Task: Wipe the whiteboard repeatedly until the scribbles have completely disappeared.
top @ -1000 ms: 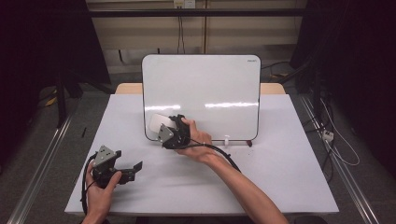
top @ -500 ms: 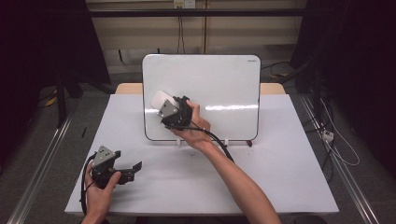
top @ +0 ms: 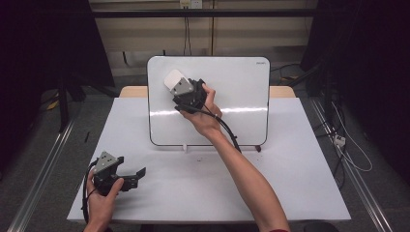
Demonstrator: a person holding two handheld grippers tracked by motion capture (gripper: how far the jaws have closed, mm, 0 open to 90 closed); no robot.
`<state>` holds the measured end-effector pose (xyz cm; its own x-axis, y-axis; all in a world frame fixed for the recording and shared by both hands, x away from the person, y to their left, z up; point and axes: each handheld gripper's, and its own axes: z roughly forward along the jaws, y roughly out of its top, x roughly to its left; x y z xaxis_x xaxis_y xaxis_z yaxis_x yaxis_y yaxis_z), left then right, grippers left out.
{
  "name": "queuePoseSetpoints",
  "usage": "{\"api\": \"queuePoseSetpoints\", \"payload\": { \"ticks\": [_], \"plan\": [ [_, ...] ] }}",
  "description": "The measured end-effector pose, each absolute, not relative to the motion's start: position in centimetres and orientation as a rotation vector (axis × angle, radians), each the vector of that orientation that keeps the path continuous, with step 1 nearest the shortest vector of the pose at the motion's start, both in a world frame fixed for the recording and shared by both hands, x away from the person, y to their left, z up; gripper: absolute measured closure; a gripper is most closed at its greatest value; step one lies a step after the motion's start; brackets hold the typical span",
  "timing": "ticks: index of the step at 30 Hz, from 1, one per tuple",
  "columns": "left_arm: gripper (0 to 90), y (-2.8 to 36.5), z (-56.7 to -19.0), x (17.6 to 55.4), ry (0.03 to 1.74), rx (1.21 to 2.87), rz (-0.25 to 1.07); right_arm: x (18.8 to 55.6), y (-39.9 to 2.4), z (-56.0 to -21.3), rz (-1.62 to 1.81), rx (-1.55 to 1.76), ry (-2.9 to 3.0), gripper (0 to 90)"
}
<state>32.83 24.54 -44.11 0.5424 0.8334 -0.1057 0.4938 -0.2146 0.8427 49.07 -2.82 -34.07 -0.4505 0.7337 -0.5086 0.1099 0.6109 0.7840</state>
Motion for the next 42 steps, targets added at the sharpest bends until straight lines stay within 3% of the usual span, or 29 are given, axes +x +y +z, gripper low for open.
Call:
{"api": "queuePoseSetpoints", "payload": {
  "ticks": [17, 31, 42],
  "plan": [
    [5.5, 24.4, -44.3, 32.9, 1.087, 1.873, 0.467, 46.5, -0.6, -36.8, 0.811, 0.569, 1.998, 31.6],
    [5.5, 24.2, -44.3, 32.9, 1.079, 1.887, 0.474, 46.7, -2.1, -36.2, 0.975, 0.683, 2.035, 31.7],
    [5.5, 24.2, -44.1, 32.9, 1.077, 1.886, 0.47, 44.8, -3.2, -34.7, 1.075, 0.685, 2.008, 31.6]
  ]
}}
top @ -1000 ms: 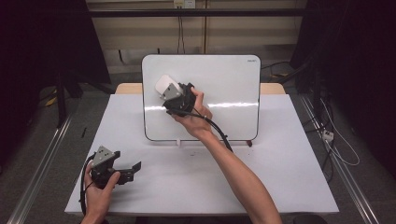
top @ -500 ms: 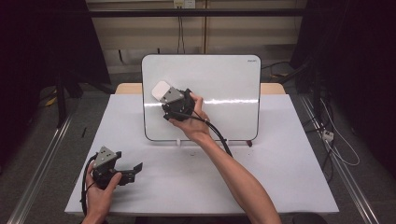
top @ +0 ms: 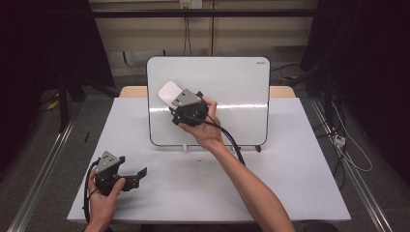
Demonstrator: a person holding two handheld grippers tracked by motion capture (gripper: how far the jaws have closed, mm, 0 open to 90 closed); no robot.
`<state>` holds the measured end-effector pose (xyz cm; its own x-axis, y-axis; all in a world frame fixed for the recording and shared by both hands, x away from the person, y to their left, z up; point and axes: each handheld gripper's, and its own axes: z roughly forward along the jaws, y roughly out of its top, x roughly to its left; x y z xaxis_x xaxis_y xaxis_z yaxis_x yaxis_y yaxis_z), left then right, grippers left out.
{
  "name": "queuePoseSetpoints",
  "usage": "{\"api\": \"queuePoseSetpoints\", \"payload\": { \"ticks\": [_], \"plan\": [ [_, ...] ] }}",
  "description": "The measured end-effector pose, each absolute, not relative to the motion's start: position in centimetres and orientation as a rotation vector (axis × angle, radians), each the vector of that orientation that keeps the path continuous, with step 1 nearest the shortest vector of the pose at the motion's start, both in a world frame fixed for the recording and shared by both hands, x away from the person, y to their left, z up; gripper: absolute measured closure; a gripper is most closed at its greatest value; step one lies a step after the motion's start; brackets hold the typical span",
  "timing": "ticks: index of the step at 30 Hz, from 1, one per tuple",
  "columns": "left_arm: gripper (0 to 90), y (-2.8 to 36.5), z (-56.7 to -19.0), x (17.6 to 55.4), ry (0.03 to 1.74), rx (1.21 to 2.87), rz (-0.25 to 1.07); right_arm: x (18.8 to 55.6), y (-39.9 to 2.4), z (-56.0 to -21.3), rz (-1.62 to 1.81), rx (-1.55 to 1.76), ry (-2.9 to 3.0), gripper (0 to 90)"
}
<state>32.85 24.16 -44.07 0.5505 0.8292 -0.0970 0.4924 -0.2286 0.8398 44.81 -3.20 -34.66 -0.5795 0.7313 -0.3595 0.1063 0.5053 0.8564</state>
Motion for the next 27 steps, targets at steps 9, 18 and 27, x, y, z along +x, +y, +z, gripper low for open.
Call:
{"api": "queuePoseSetpoints", "payload": {
  "ticks": [9, 18, 27],
  "plan": [
    [5.5, 24.3, -44.2, 33.0, 1.078, 1.881, 0.467, 44.5, -5.0, -35.1, 1.099, 0.735, 1.997, 31.6],
    [5.7, 24.3, -44.3, 33.1, 1.096, 1.883, 0.48, 44.0, -7.2, -35.5, 1.089, 0.778, 1.989, 31.6],
    [5.7, 24.4, -44.3, 33.0, 1.098, 1.882, 0.483, 42.9, -8.9, -35.4, 1.095, 0.804, 1.999, 31.6]
  ]
}}
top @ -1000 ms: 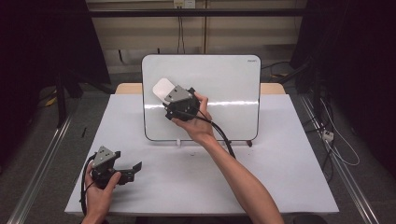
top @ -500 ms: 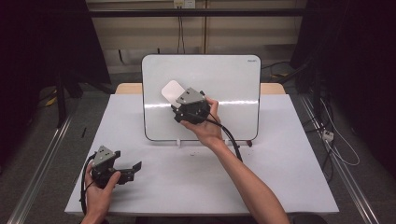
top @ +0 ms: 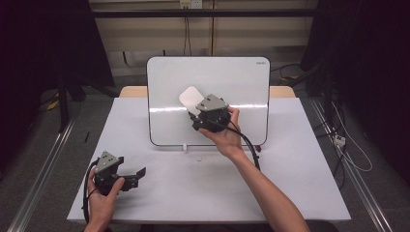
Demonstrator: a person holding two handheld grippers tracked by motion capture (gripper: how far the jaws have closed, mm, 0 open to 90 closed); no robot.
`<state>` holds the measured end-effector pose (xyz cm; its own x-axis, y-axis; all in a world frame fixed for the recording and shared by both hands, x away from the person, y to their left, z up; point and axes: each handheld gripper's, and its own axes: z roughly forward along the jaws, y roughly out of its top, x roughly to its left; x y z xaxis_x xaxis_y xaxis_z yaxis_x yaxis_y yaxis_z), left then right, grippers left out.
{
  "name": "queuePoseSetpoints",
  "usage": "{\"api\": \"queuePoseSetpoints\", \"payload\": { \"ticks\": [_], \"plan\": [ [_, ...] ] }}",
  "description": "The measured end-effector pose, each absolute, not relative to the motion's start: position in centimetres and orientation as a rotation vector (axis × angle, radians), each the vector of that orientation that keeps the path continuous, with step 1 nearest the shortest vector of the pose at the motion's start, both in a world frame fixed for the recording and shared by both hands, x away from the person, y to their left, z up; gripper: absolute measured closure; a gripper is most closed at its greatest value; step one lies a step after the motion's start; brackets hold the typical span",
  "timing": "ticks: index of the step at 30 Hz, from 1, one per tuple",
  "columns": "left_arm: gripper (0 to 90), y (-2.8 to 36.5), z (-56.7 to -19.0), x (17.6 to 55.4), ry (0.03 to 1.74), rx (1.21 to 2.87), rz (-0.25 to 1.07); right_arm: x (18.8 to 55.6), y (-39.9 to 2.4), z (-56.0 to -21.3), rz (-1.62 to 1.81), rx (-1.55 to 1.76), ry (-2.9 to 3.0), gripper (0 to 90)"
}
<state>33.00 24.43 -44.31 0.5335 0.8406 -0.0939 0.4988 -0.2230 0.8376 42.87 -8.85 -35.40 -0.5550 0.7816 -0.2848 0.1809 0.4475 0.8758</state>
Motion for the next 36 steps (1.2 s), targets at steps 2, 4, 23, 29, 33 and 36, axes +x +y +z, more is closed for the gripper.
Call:
{"api": "queuePoseSetpoints", "payload": {
  "ticks": [2, 4, 23, 29, 33, 36],
  "plan": [
    [5.7, 24.4, -44.3, 33.0, 1.098, 1.886, 0.483, 42.8, -9.2, -35.5, 1.1, 0.82, 1.996, 31.6],
    [5.7, 24.5, -44.3, 32.9, 1.098, 1.891, 0.474, 42.7, -9.6, -35.6, 1.092, 0.83, 1.997, 31.6],
    [5.7, 24.5, -44.1, 32.5, 1.091, 1.895, 0.52, 41.4, -15.0, -35.4, 1.046, 0.921, 1.919, 31.7],
    [5.7, 24.8, -44.2, 32.5, 1.109, 1.881, 0.506, 40.9, -16.3, -35.3, 1.037, 0.93, 1.908, 31.6],
    [5.7, 24.8, -44.2, 32.5, 1.108, 1.878, 0.506, 40.5, -16.9, -35.3, 1.03, 0.93, 1.905, 31.6],
    [5.7, 24.7, -44.2, 32.5, 1.1, 1.882, 0.5, 40.5, -17.6, -35.2, 1.025, 0.932, 1.892, 31.6]
  ]
}}
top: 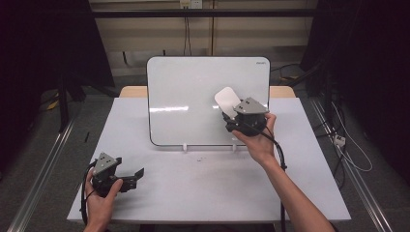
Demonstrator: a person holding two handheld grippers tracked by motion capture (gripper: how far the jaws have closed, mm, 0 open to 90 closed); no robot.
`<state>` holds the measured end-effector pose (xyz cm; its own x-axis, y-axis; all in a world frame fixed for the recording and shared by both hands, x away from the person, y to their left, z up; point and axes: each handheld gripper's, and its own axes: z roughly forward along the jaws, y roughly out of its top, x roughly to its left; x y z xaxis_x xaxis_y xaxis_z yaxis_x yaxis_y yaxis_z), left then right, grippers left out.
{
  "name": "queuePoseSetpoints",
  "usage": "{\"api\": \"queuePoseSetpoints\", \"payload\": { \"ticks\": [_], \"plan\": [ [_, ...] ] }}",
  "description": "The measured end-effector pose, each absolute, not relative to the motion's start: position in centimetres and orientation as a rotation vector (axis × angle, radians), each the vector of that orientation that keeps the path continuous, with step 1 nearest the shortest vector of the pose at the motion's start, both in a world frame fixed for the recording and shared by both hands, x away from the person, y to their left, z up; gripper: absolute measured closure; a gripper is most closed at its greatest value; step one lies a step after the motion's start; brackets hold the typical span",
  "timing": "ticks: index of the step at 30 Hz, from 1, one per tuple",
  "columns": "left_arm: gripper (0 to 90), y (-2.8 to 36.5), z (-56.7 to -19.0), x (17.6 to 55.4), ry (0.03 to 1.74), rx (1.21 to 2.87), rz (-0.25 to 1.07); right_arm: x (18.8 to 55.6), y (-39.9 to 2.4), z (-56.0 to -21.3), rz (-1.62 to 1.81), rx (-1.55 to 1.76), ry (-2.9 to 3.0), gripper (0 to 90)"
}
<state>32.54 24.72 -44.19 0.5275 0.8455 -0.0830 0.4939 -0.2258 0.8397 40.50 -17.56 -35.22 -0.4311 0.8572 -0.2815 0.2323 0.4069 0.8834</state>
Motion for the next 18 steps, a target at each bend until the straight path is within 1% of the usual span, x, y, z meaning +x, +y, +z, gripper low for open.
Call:
{"api": "queuePoseSetpoints", "payload": {
  "ticks": [13, 18],
  "plan": [
    [5.7, 24.6, -44.2, 32.6, 1.108, 1.882, 0.507, 39.5, -19.6, -35.4, 1.019, 0.957, 1.89, 31.6],
    [5.7, 24.5, -44.2, 32.7, 1.113, 1.881, 0.507, 39.0, -21.0, -35.8, 1.02, 1.003, 1.872, 31.6]
  ]
}}
